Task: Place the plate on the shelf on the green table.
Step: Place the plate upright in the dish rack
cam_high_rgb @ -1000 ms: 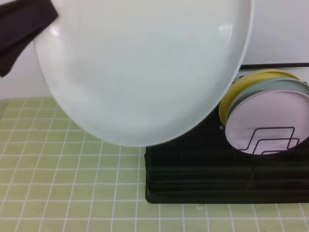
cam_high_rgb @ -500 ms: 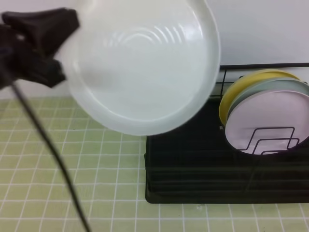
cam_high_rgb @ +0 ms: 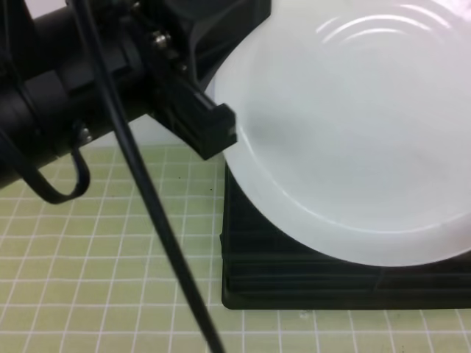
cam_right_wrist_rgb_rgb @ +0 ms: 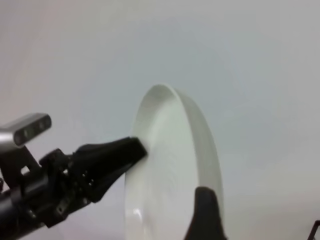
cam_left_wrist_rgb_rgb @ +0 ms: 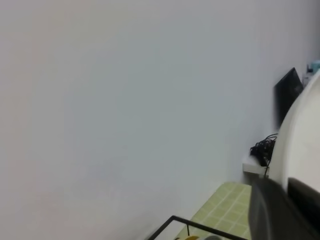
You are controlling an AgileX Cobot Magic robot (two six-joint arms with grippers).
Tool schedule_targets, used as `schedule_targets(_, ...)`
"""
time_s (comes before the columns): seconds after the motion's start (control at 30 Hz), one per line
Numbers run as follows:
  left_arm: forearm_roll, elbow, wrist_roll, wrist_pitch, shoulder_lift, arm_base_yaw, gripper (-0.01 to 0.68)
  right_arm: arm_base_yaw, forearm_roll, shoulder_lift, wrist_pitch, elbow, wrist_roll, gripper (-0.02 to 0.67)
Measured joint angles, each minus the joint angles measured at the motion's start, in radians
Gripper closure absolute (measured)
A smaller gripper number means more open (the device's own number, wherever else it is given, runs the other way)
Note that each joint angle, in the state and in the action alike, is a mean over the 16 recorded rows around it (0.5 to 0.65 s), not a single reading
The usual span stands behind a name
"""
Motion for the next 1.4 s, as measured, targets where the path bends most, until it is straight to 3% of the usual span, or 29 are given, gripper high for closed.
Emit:
schedule_targets(0.23, 0.0, -0.026, -0.027, -0.049, 0.002, -0.068, 0.673, 0.0, -0.007, 0.035, 0.052, 0.0, 0.013, 0.158)
schedule_targets(0.57, 0.0, -0.029, -0.081, -0.015, 0.003, -0.081, 0.673, 0.0, 0.019, 0.126, 0.132, 0.0, -0.005, 0.184)
schedule_targets(0.87, 0.0, -0.029, -0.11, 0.036, 0.003, -0.081, 0.654, 0.0, 0.102, 0.202, 0.188, 0.0, -0.074, 0.352)
schedule_targets(0.97, 0.001, -0.029, -0.11, 0.054, 0.005, -0.081, 0.594, 0.0, 0.127, 0.218, 0.209, 0.001, -0.114, 0.424)
schedule_targets(1.13, 0.001, -0.029, -0.115, 0.069, 0.007, -0.081, 0.413, -0.001, 0.152, 0.233, 0.236, 0.001, -0.172, 0.527)
schedule_targets(1.4, 0.013, -0.029, -0.117, 0.035, 0.008, -0.079, 0.136, -0.001, 0.164, 0.24, 0.206, 0.002, -0.26, 0.567)
